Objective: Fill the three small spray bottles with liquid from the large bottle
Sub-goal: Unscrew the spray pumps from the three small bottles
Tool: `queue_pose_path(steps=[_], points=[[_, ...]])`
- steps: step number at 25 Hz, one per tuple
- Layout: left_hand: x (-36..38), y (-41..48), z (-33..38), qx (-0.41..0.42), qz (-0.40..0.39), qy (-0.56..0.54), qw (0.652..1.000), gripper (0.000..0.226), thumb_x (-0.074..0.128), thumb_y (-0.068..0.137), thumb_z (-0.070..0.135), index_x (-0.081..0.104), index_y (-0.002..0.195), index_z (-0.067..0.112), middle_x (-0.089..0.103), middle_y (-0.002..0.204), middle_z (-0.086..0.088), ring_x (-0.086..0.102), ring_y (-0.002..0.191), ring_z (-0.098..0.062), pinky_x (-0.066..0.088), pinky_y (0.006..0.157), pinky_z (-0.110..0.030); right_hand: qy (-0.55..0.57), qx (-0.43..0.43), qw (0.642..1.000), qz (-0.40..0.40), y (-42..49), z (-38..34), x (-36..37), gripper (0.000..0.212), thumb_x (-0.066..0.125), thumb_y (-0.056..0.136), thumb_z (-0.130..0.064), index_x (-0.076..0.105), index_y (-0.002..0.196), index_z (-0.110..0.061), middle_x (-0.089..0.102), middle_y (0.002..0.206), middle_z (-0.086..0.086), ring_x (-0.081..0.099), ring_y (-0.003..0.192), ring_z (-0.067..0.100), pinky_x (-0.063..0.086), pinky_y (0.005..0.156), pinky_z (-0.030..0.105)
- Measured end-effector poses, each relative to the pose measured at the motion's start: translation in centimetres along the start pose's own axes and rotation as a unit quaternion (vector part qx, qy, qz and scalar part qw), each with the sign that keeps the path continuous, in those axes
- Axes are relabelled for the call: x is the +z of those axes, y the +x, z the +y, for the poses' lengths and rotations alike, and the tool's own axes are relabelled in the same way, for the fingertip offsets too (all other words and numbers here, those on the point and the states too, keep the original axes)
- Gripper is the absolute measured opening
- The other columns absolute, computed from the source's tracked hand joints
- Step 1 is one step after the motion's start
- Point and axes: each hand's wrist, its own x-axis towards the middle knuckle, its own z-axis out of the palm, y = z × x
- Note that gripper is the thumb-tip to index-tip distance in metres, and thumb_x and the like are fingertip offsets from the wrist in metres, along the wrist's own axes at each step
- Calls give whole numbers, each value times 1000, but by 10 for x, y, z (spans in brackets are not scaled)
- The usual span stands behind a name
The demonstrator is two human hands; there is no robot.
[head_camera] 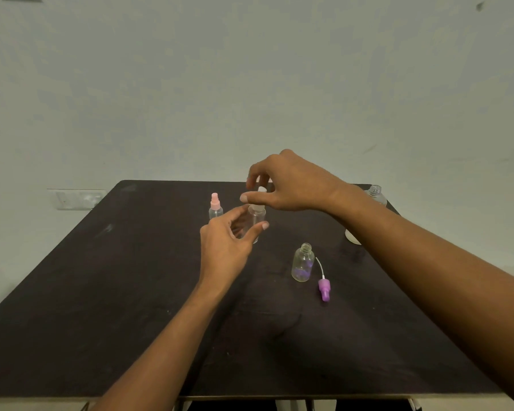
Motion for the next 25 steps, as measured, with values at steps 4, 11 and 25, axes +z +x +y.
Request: queue_pose_path(steps=[4, 11, 25], points=[[0, -2, 3, 8, 0, -11, 1000, 49, 86, 82, 37, 74, 127, 23, 77, 109, 10, 71, 102, 3, 56, 95, -17, -3, 2, 1000, -28, -5, -5, -5, 27, 75, 94, -43, 78, 89, -16, 68, 66, -6, 66, 63, 8, 61, 71, 37], [0, -3, 4, 1, -6, -19, 1000, 43, 86, 82, 36, 75, 123, 27, 73, 97, 22, 68, 94, 11, 53, 86, -5, 38, -51, 994, -90, -8, -4, -12, 23, 82, 84, -28, 74, 106, -29, 73, 106, -8, 69, 92, 12, 58, 84, 34], [2, -10, 2, -20, -13, -35, 999, 45, 87, 81, 34, 75, 123, 22, 77, 102, 14, 73, 97, 1, 60, 94, -26, 20, -47, 991, -120, -9, -4, -9, 26, 79, 89, -21, 73, 112, -30, 71, 117, -7, 67, 100, 8, 55, 84, 26]])
